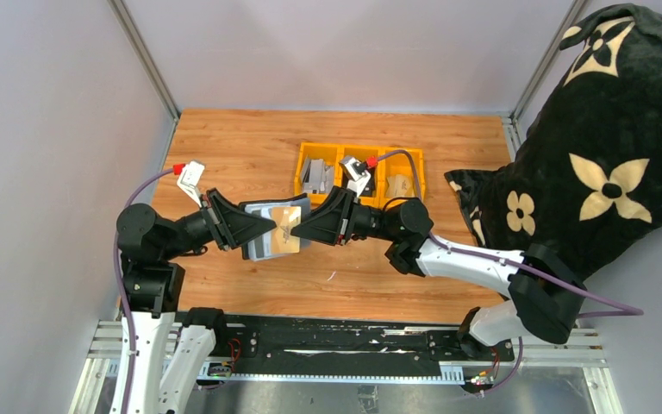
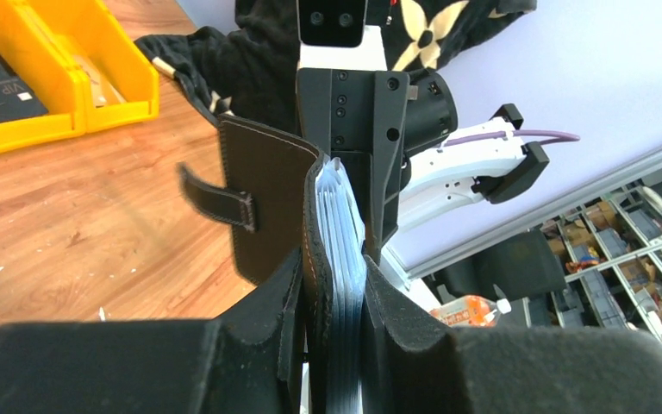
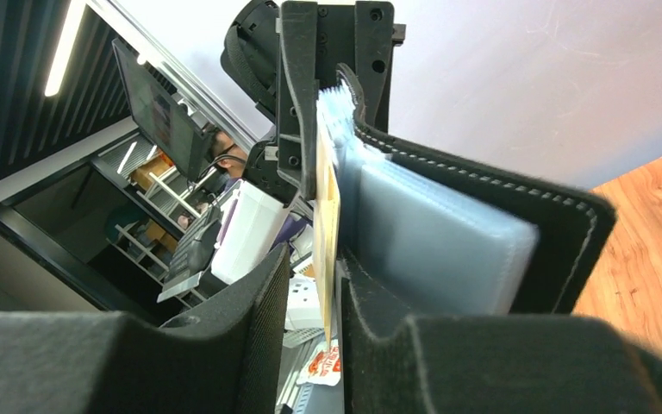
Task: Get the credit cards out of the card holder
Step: Remove the credit card from the card holder, then place the credit card in the storage box.
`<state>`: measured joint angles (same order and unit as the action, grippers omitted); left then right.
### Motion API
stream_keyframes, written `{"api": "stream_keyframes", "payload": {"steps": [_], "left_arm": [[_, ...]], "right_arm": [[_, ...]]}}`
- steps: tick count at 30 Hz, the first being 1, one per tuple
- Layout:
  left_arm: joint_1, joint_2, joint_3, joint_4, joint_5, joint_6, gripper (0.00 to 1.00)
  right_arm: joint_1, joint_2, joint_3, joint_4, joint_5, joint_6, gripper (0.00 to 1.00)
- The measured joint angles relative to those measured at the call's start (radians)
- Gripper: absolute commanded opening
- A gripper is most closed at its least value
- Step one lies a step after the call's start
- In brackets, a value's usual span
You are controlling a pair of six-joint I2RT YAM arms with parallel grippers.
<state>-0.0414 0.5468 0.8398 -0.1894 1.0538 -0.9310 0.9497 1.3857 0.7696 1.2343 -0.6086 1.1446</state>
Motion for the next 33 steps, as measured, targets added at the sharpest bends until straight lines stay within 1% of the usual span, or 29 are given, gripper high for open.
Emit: {"api": "stream_keyframes", "payload": {"steps": [2,3,10,13,19,22,24,25,29,31,32,33], "left_arm": [[0.000,0.000,0.008,-0.022,-0.004,0.016,0.00],[0.000,0.000,0.012,-0.028,-0.004,0.022,0.00],[-0.001,0.002,0.019,-0.045,-0.003,0.041,0.02],[-0.001,0.004,0.019,-0.045,-0.005,0.042,0.02],[-0.001,0.006,0.024,-0.045,-0.009,0.041,0.02],[-0.001,0.006,0.024,-0.045,-0.008,0.042,0.02],[-0.001,0.006,0.024,-0.045,-0.007,0.045,0.02],[-0.001,0.006,0.024,-0.046,-0.007,0.051,0.02],[-0.001,0.007,0.025,-0.066,-0.010,0.088,0.05],[-0.001,0.011,0.028,-0.094,-0.014,0.117,0.06],[-0.001,0.014,0.030,-0.106,-0.016,0.133,0.07],[-0.001,0.021,0.032,-0.121,-0.018,0.153,0.07]], "right_arm": [[0.000,0.007,0.006,-0.003,-0.001,-0.004,0.05],[0.000,0.009,0.007,-0.010,-0.003,-0.001,0.00],[-0.019,-0.001,0.004,-0.033,-0.024,0.011,0.00],[-0.048,-0.022,-0.008,-0.036,-0.049,0.015,0.00],[-0.132,-0.078,-0.046,-0.050,-0.108,0.023,0.00],[-0.224,-0.135,-0.071,-0.104,-0.143,0.015,0.00],[-0.289,-0.176,-0.075,-0.182,-0.165,-0.012,0.00],[-0.329,-0.204,-0.072,-0.256,-0.174,-0.044,0.00],[-0.476,-0.283,-0.013,-0.631,-0.164,-0.229,0.00],[-0.555,-0.281,0.066,-0.893,-0.111,-0.374,0.00],[-0.579,-0.280,0.071,-0.907,-0.108,-0.383,0.00],[-0.611,-0.267,0.095,-0.990,-0.069,-0.433,0.00]]}}
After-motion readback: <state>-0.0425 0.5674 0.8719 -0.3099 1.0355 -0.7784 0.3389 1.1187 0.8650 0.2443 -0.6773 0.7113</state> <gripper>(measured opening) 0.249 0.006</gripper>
